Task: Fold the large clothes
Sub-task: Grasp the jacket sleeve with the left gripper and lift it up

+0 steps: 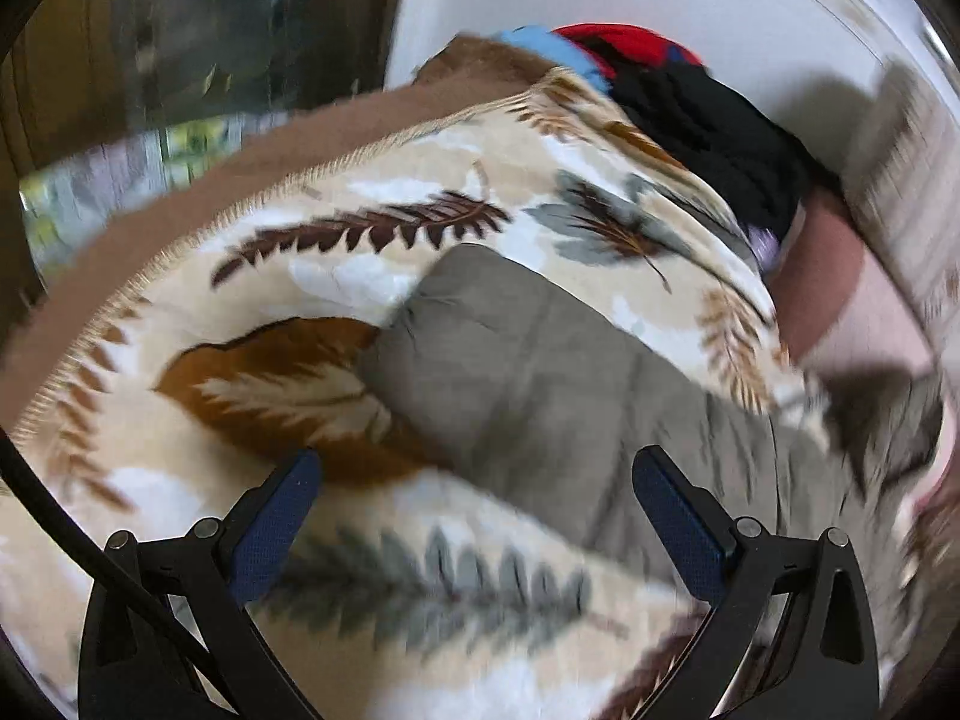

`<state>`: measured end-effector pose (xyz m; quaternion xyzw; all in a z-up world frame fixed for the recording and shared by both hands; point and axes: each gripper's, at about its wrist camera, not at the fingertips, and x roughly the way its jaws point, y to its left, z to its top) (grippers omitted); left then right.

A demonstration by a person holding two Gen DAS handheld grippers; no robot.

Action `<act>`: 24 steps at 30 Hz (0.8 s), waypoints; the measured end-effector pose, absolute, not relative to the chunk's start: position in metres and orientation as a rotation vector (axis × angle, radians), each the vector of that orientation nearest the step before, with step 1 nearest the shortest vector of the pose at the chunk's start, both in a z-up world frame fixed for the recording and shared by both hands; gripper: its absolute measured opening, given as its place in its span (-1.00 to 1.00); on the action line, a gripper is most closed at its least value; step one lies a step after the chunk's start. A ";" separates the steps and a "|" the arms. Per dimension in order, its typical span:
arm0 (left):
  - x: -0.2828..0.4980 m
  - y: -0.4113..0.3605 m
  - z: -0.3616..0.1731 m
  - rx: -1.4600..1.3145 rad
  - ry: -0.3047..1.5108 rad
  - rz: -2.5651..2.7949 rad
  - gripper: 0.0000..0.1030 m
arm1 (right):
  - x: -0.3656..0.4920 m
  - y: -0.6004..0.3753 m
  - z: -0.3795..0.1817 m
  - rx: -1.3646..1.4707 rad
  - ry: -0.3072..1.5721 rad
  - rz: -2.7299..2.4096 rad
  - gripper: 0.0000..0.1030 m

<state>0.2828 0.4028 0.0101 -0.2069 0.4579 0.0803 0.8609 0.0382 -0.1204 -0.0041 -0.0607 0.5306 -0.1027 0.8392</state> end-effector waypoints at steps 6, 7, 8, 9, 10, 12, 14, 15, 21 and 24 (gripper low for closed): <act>0.323 0.423 -0.028 -0.550 0.988 0.124 0.96 | 0.045 -0.130 -0.021 -0.128 1.168 -0.245 0.94; 0.330 0.421 -0.035 -0.560 1.004 0.101 0.96 | 0.047 -0.132 -0.023 -0.121 1.172 -0.251 0.94; 0.336 0.417 -0.041 -0.565 1.022 0.090 0.92 | 0.049 -0.133 -0.024 -0.116 1.174 -0.253 0.94; 0.340 0.414 -0.044 -0.558 1.031 0.098 0.90 | 0.050 -0.134 -0.025 -0.114 1.175 -0.254 0.94; 0.343 0.410 -0.046 -0.525 1.034 0.125 0.74 | 0.052 -0.134 -0.026 -0.115 1.174 -0.254 0.94; 0.345 0.398 -0.044 -0.418 1.045 0.221 0.11 | 0.053 -0.132 -0.026 -0.119 1.168 -0.254 0.94; 0.345 0.391 -0.037 -0.403 1.062 0.222 -0.59 | 0.052 -0.132 -0.024 -0.121 1.158 -0.250 0.94; 0.343 0.389 -0.032 -0.416 1.061 0.211 -0.61 | 0.052 -0.132 -0.024 -0.118 1.153 -0.246 0.94; 0.311 0.343 0.036 -0.327 0.959 0.160 -0.65 | 0.041 -0.145 -0.007 0.028 1.096 -0.180 0.85; 0.283 0.289 0.081 -0.281 0.902 0.046 -0.66 | 0.030 -0.151 0.003 0.057 1.053 -0.183 0.85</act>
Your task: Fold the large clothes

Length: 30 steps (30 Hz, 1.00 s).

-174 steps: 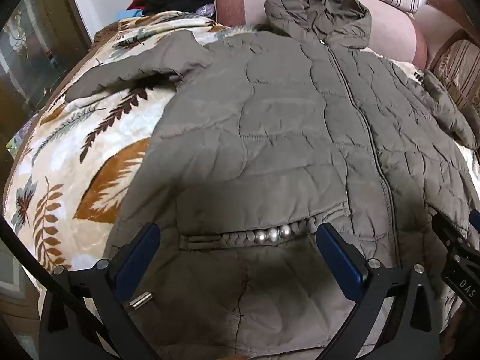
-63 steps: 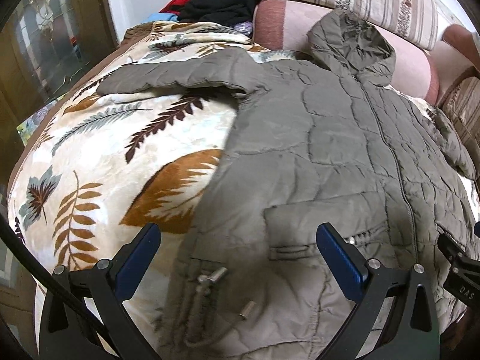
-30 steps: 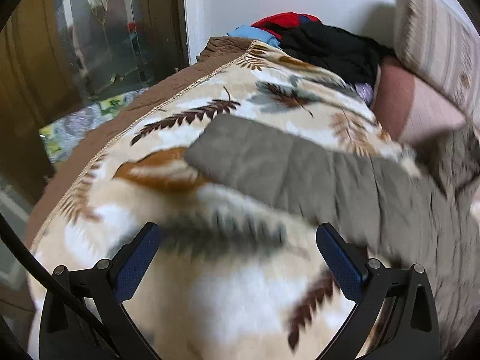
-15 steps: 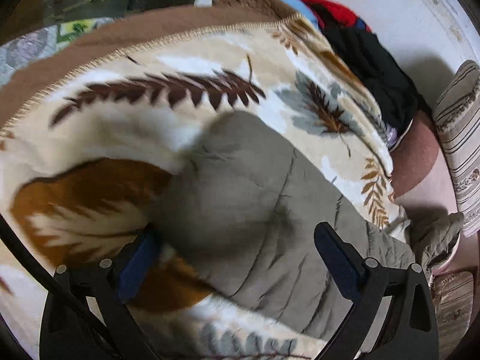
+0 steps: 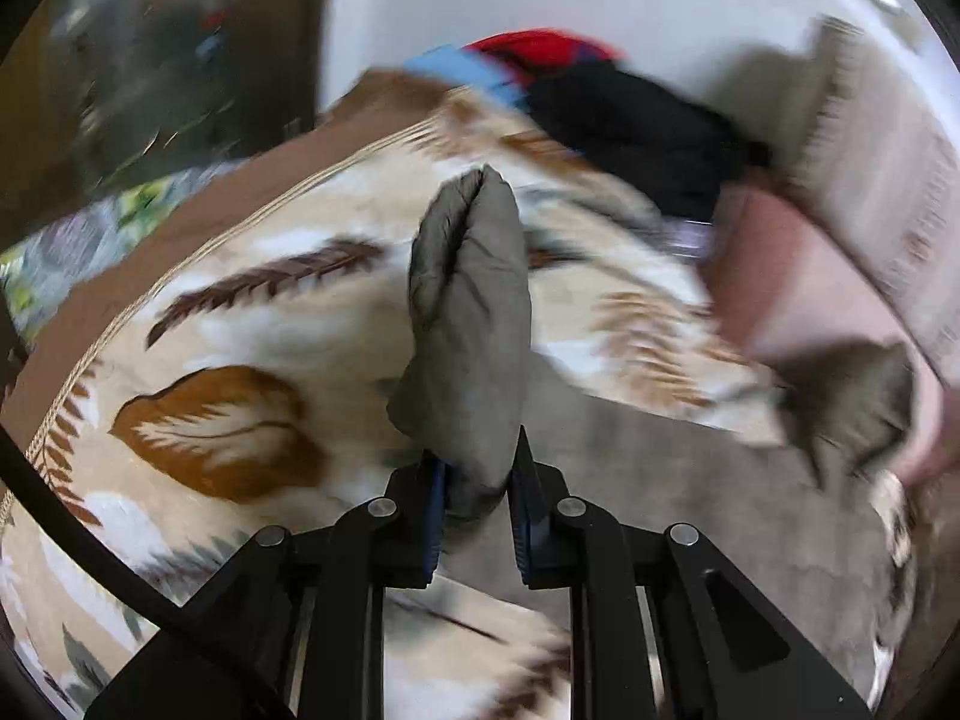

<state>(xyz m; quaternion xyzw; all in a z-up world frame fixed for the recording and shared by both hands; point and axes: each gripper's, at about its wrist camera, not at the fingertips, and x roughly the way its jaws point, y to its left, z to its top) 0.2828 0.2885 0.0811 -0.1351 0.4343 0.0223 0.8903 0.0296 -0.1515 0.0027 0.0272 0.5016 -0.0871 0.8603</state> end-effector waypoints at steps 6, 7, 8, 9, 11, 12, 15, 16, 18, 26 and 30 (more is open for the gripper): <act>0.234 0.157 0.130 -0.211 0.859 -0.224 -0.69 | 0.006 -0.177 0.016 0.119 0.996 -0.198 0.85; 0.230 0.142 0.131 -0.205 0.859 -0.249 -0.69 | 0.001 -0.181 0.018 0.128 0.987 -0.204 0.85; 0.221 0.116 0.131 -0.191 0.861 -0.285 -0.69 | -0.005 -0.187 0.020 0.136 0.977 -0.211 0.85; 0.213 0.092 0.128 -0.177 0.866 -0.316 -0.69 | -0.010 -0.192 0.022 0.144 0.969 -0.220 0.85; 0.203 0.056 0.116 -0.171 0.891 -0.363 -0.69 | -0.018 -0.203 0.025 0.161 0.956 -0.235 0.85; 0.197 0.040 0.110 -0.171 0.905 -0.386 -0.69 | -0.022 -0.209 0.027 0.171 0.951 -0.241 0.85; 0.181 -0.011 0.076 -0.160 0.976 -0.448 -0.68 | -0.033 -0.227 0.031 0.211 0.936 -0.264 0.85; 0.176 -0.023 0.069 -0.153 0.992 -0.454 -0.66 | -0.036 -0.232 0.032 0.222 0.932 -0.274 0.86; 0.167 -0.047 0.049 -0.127 1.032 -0.455 -0.56 | -0.041 -0.243 0.032 0.243 0.928 -0.288 0.86; 0.110 -0.063 0.026 -0.051 1.070 -0.467 0.25 | -0.049 -0.268 0.036 0.271 0.916 -0.332 0.87; 0.059 -0.039 0.038 0.015 0.970 -0.411 0.44 | -0.035 -0.270 0.036 0.283 0.930 -0.294 0.87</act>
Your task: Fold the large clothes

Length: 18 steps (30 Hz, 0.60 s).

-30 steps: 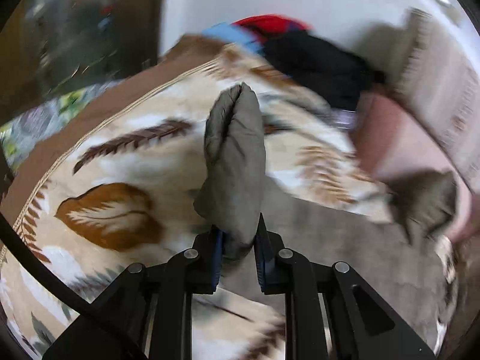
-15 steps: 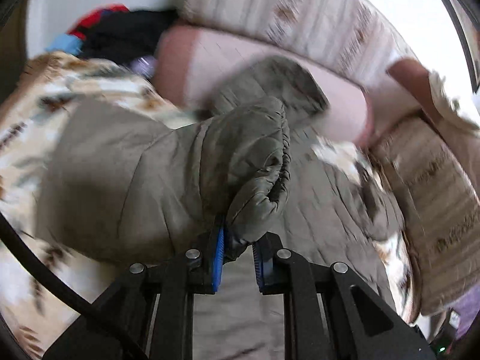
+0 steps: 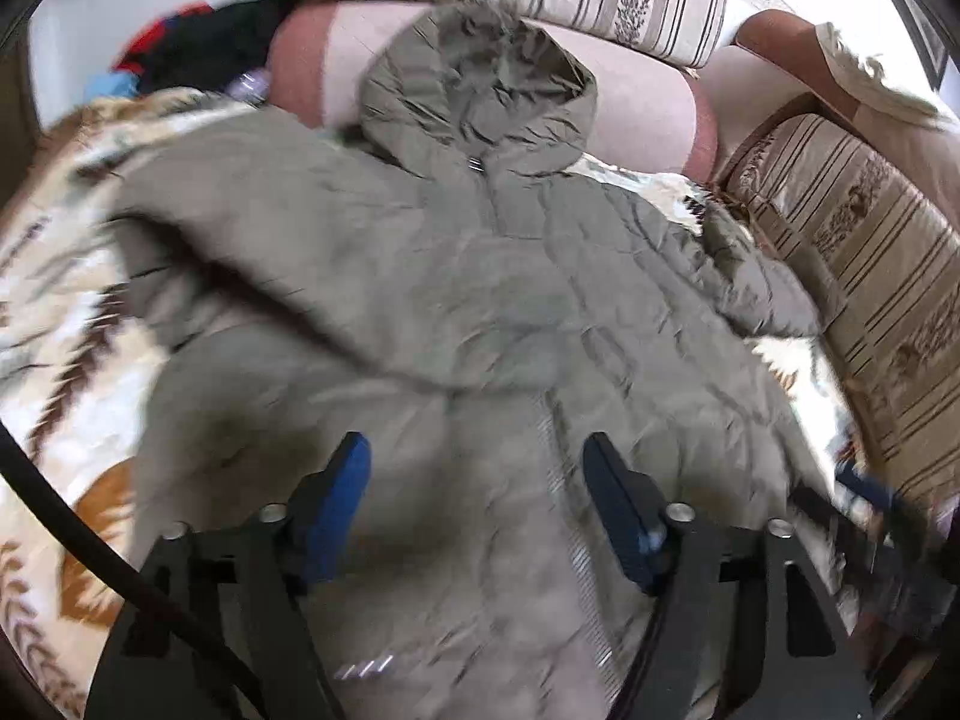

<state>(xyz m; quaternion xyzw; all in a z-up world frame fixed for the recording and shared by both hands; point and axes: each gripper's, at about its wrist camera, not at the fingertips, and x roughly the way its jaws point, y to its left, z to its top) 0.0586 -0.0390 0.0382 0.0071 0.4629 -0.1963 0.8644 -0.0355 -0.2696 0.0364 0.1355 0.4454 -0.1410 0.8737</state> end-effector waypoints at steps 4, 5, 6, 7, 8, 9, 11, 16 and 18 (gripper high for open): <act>0.032 -0.008 0.038 0.058 0.935 -0.305 0.44 | -0.003 -0.268 0.029 0.353 0.945 -0.181 0.87; 0.030 -0.001 0.036 0.047 0.936 -0.287 0.44 | 0.005 -0.266 0.025 0.369 0.945 -0.156 0.87; 0.026 0.009 0.034 0.029 0.939 -0.272 0.44 | 0.014 -0.264 0.021 0.387 0.946 -0.127 0.87; 0.023 0.021 0.032 0.002 0.943 -0.255 0.44 | 0.026 -0.263 0.017 0.405 0.950 -0.099 0.87; 0.022 0.027 0.031 -0.014 0.942 -0.245 0.44 | 0.041 -0.260 0.011 0.421 0.960 -0.078 0.87; 0.020 0.034 0.031 -0.026 0.937 -0.234 0.44 | 0.053 -0.257 0.006 0.434 0.971 -0.061 0.87; 0.016 0.044 0.031 -0.026 0.912 -0.201 0.44 | 0.084 -0.251 -0.007 0.477 1.005 -0.018 0.87; 0.012 0.053 0.029 0.003 0.878 -0.159 0.44 | 0.145 -0.242 -0.038 0.534 1.081 -0.033 0.69; 0.014 0.055 0.023 0.018 0.882 -0.138 0.44 | 0.153 -0.241 -0.036 0.572 1.086 -0.003 -0.10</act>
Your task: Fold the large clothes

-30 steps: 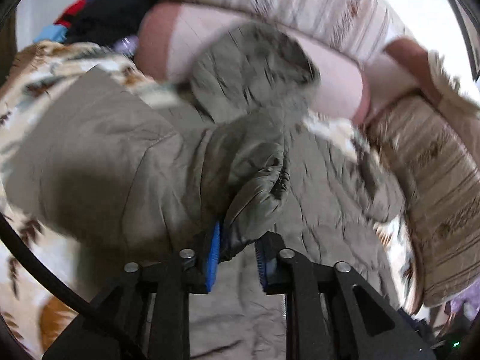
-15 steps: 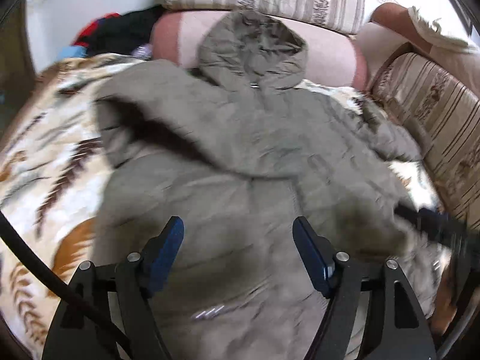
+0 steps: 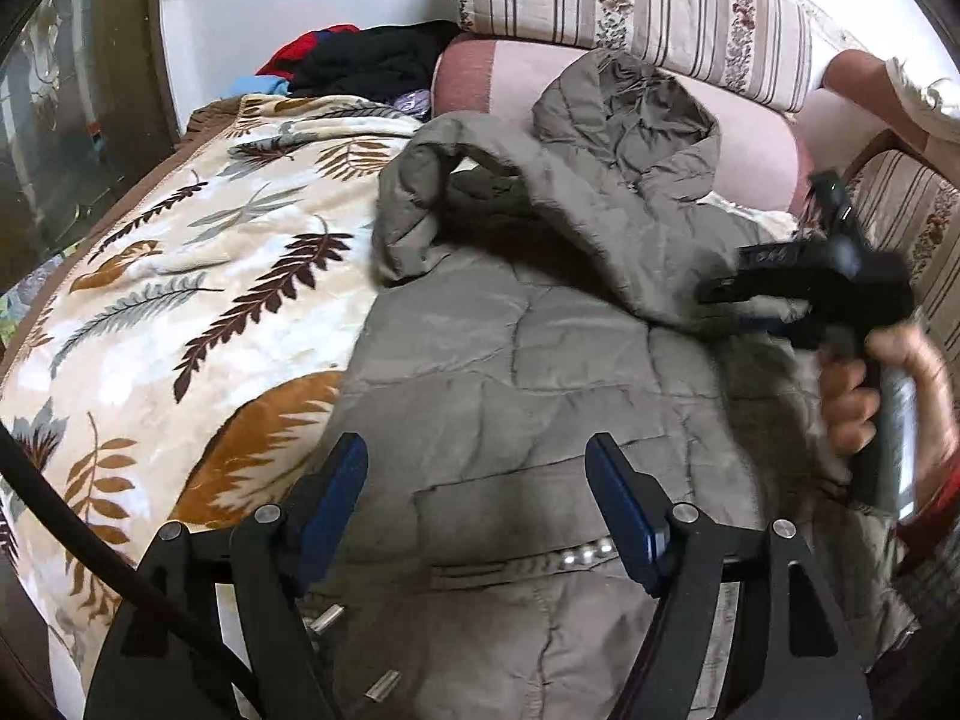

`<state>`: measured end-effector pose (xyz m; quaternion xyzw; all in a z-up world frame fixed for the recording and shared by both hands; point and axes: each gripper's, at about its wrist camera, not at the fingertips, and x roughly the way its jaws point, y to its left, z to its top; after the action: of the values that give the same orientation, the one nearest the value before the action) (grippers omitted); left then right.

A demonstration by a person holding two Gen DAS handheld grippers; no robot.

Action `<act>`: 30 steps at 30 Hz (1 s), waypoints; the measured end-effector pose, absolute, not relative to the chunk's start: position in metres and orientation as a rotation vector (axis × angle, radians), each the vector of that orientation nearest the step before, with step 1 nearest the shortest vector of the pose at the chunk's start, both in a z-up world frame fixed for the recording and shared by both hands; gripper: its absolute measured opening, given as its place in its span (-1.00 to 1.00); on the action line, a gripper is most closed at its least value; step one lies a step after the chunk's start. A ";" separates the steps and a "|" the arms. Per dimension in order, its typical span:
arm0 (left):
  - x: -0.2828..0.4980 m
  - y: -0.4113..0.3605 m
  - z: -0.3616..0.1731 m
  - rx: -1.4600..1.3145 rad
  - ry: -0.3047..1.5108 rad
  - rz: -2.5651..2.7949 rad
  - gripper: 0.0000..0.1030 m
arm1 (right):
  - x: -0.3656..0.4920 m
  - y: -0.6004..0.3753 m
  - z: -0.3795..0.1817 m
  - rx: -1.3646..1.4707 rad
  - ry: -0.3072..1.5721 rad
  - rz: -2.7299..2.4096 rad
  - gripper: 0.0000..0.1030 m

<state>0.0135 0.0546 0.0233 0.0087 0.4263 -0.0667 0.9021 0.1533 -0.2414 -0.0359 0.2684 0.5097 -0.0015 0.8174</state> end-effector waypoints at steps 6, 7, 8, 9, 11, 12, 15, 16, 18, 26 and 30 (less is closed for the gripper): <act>0.024 0.048 0.008 0.027 0.911 -0.139 0.44 | 0.153 -0.251 0.004 0.445 1.029 0.002 -0.72; 0.025 0.045 0.006 0.034 0.913 -0.143 0.44 | 0.153 -0.257 0.011 0.405 1.018 -0.033 -0.73; 0.026 0.042 0.004 0.046 0.913 -0.147 0.44 | 0.155 -0.263 0.015 0.369 1.012 -0.068 -0.74; 0.026 0.040 0.002 0.054 0.913 -0.148 0.44 | 0.156 -0.270 0.019 0.333 1.006 -0.104 -0.74; 0.026 0.037 -0.001 0.065 0.913 -0.149 0.44 | 0.161 -0.288 0.023 0.272 1.003 -0.191 -0.75; 0.026 0.035 -0.003 0.068 0.916 -0.149 0.44 | 0.164 -0.298 0.023 0.257 1.003 -0.225 -0.75; 0.030 0.031 -0.011 0.069 0.942 -0.153 0.44 | 0.171 -0.323 0.014 0.278 1.022 -0.259 -0.76; 0.031 0.029 -0.013 0.071 0.949 -0.153 0.44 | 0.175 -0.327 0.009 0.284 1.033 -0.265 -0.76; 0.032 0.025 -0.016 0.080 0.958 -0.155 0.44 | 0.183 -0.330 -0.006 0.287 1.062 -0.272 -0.76; 0.025 0.016 -0.007 0.098 0.945 -0.164 0.44 | 0.186 -0.335 -0.031 0.323 1.089 -0.276 -0.66; 0.015 0.011 0.009 0.091 0.932 -0.182 0.44 | 0.181 -0.336 -0.027 0.277 1.081 -0.330 -0.01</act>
<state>0.0153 0.0112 0.0093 0.0439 0.4484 -0.0874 0.8885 0.1810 -0.3361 -0.0270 0.1310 0.5107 -0.1559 0.8353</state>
